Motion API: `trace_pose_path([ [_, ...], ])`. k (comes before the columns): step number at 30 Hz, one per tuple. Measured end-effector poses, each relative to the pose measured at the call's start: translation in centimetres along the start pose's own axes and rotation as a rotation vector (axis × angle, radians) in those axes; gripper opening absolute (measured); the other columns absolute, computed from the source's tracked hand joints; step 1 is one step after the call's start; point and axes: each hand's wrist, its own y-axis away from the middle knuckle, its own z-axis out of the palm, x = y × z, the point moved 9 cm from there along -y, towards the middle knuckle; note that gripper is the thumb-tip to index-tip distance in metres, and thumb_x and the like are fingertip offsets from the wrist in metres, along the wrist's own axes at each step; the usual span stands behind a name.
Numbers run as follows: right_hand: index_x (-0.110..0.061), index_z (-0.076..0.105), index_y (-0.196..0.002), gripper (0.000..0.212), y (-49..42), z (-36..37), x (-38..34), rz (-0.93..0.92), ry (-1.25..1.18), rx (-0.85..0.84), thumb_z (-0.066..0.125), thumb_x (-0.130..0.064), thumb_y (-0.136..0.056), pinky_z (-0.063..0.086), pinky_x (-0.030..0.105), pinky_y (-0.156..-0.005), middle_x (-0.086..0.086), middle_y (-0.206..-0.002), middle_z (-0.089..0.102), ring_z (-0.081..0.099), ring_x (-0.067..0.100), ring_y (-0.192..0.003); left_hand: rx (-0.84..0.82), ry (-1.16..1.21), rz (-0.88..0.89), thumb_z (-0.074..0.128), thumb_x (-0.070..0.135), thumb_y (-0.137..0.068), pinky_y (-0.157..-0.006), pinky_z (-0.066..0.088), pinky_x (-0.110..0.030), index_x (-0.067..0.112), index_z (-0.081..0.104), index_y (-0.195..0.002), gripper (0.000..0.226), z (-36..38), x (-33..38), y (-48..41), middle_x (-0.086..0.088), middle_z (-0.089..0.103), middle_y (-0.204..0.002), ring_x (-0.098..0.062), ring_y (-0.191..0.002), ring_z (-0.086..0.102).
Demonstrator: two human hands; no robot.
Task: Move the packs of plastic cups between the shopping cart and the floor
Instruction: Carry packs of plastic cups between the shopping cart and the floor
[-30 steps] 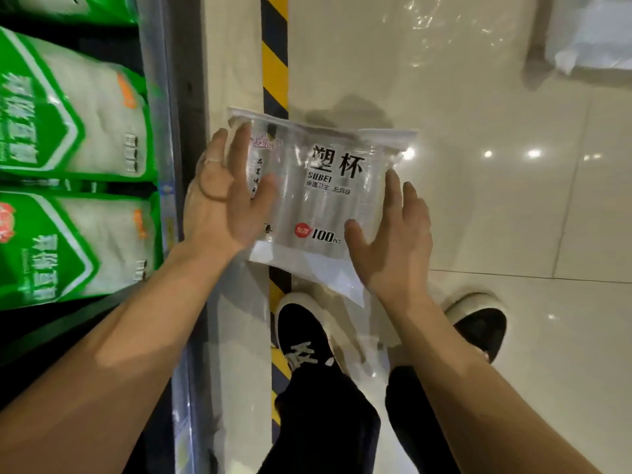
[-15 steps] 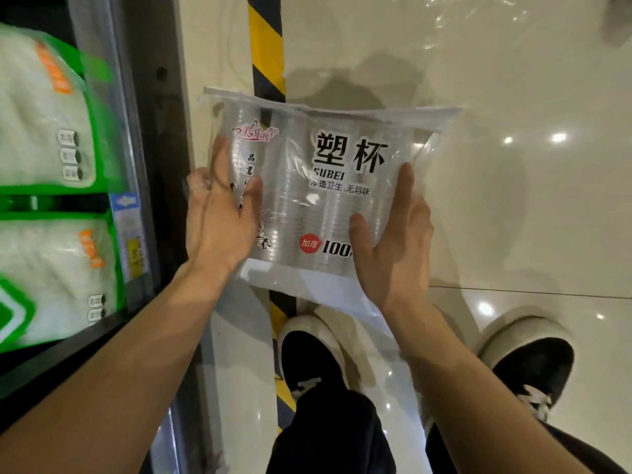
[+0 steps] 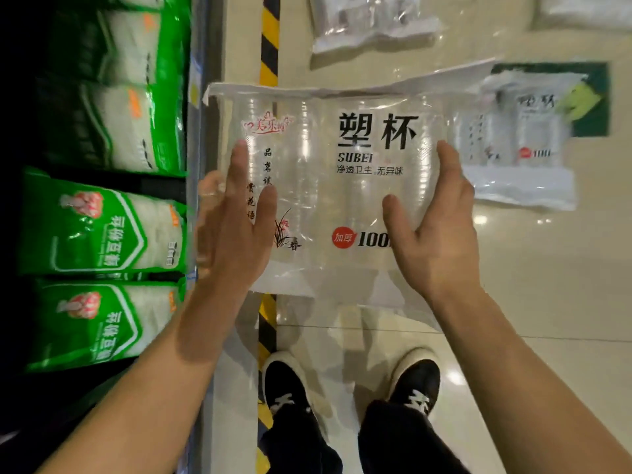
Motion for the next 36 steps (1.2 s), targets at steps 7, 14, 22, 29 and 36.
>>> trace_pose_path([
  [7,-0.017,0.019,-0.155,0.075,-4.5,-22.8,-17.9,-0.176,0.011,0.179,0.059,-0.035,-0.095,0.007,-0.01,-0.09,0.009,-0.152,0.033,0.027,0.012,-0.132,0.274,0.151,0.187,0.042,0.049,-0.1,-0.096,0.028,-0.021,0.034,0.021,-0.155,0.061,-21.6,19.0,-0.8,-0.012,0.037,-0.148,-0.016,-0.124,0.036],
  [14,-0.017,0.015,-0.156,0.077,-3.9,-47.0,-38.0,-0.379,0.032,0.334,0.056,-0.04,-0.096,0.015,0.003,-0.097,0.011,-0.15,0.037,0.031,0.019,-0.135,0.438,0.281,0.392,0.046,0.043,-0.101,-0.099,0.017,-0.011,0.022,0.018,-0.157,0.066,-46.2,37.8,1.5,-0.022,0.033,-0.144,-0.016,-0.121,0.028],
  [22,-0.025,0.007,-0.156,0.078,4.0,-71.2,-55.9,-0.584,0.023,0.575,0.054,-0.042,-0.096,0.018,0.007,-0.096,0.008,-0.152,0.031,0.029,0.014,-0.137,0.657,0.395,0.553,0.046,0.048,-0.099,-0.1,0.036,-0.038,0.035,0.017,-0.155,0.065,-70.6,55.4,11.0,-0.02,0.038,-0.142,-0.032,-0.125,0.043],
  [29,-0.031,0.014,-0.156,0.074,12.8,-86.8,-61.8,-0.674,-0.021,0.831,0.056,-0.039,-0.096,0.02,0.0,-0.086,0.004,-0.152,0.031,0.027,0.005,-0.133,0.741,0.477,0.727,0.046,0.048,-0.099,-0.088,0.037,-0.038,0.044,0.012,-0.154,0.065,-81.0,66.6,20.9,-0.014,0.038,-0.144,-0.032,-0.122,0.045],
  [36,-0.034,0.012,-0.156,0.075,18.8,-96.8,-60.5,-0.719,-0.027,0.972,0.057,-0.038,-0.096,0.018,-0.006,-0.086,-0.009,-0.145,0.031,0.023,-0.016,-0.115,0.73,0.52,0.86,0.043,0.051,-0.098,-0.083,0.038,-0.039,0.047,0.008,-0.153,0.066,-83.1,75.2,27.4,-0.023,0.03,-0.15,-0.038,-0.118,0.051],
])
